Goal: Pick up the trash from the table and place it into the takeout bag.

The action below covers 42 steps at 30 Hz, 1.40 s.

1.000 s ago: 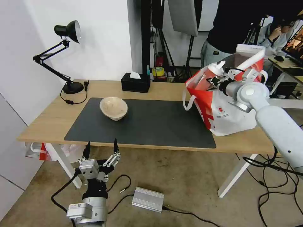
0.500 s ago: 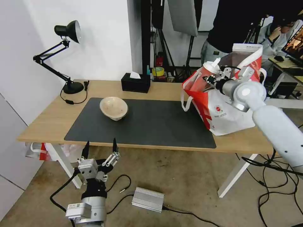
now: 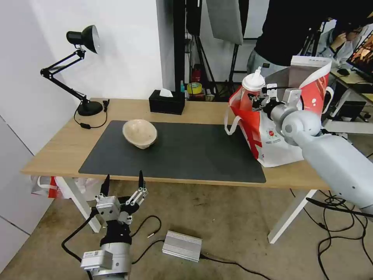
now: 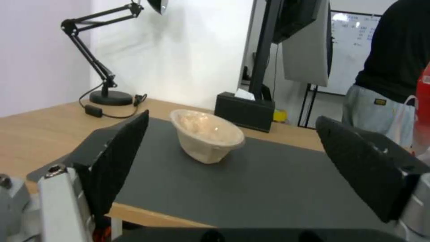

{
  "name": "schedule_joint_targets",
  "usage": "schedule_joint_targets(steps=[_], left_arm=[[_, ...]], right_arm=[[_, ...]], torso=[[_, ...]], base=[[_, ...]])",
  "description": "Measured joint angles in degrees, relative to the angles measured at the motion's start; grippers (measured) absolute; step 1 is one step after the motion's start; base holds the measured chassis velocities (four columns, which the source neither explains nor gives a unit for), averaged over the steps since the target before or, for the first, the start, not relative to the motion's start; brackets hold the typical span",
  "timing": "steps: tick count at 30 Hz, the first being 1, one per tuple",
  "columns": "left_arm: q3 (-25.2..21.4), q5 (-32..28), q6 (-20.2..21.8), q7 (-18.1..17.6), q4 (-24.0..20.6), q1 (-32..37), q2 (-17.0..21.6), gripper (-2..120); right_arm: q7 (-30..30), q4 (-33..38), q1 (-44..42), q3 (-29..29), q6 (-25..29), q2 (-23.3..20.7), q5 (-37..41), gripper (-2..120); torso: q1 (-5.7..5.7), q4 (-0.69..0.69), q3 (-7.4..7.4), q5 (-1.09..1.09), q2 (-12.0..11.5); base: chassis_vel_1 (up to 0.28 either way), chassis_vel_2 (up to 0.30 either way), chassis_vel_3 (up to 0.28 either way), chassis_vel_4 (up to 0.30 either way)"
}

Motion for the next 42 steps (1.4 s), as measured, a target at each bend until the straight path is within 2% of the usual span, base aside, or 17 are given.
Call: schedule_joint_targets(steps=[6,11,21,27,31,38,42], left_arm=[[0.1,0.02,0.0,0.0,0.11,-0.07,-0.12,100],[0.1,0.02,0.0,-0.01,0.14,-0.07,-0.15,100],[-0.12,0.03,0.0,-0.28,0.04,0.01,-0.05,100],[-0.13,0.03,0.0,-0.31,-0.03,0.02,-0.05,100],[-0.17,0.04,0.0,-0.34,-0.04,-0.02,-0.01,100],[-0.19,-0.01,0.02,-0.38,-0.02,-0.24,0.06,100],[-0.21,-0.11,0.02,-0.4,0.04,-0.38,0.08,100]], right_arm=[[-2.56,-0.78,-0.04,-0.92,1.08,-0.81,-6.48,1],[-2.98,-0.95,-0.19,-1.11,1.14,-0.91,-7.4,1],[-6.14,-2.27,-1.82,-1.42,1.34,-1.64,-14.03,1],[-6.74,-2.32,-2.46,-1.56,1.33,-2.03,-14.51,1],[-6.65,-1.66,-2.91,-1.56,0.87,-2.21,-12.5,1],[-5.3,0.48,-2.95,-1.37,-2.35,-2.1,0.9,1],[-4.54,0.85,-2.57,-1.2,-2.94,-1.9,5.21,1]], torso=[[0.0,-0.01,0.0,0.0,0.0],[0.0,0.0,0.0,0.0,0.0],[0.0,0.0,0.0,0.0,0.0],[0.0,-0.01,0.0,0.0,0.0],[0.0,-0.01,0.0,0.0,0.0],[0.0,-0.01,0.0,0.0,0.0],[0.0,0.0,0.0,0.0,0.0]], base=[[0.0,0.0,0.0,0.0],[0.0,0.0,0.0,0.0],[0.0,0.0,0.0,0.0],[0.0,0.0,0.0,0.0],[0.0,0.0,0.0,0.0],[0.0,0.0,0.0,0.0],[0.0,0.0,0.0,0.0]])
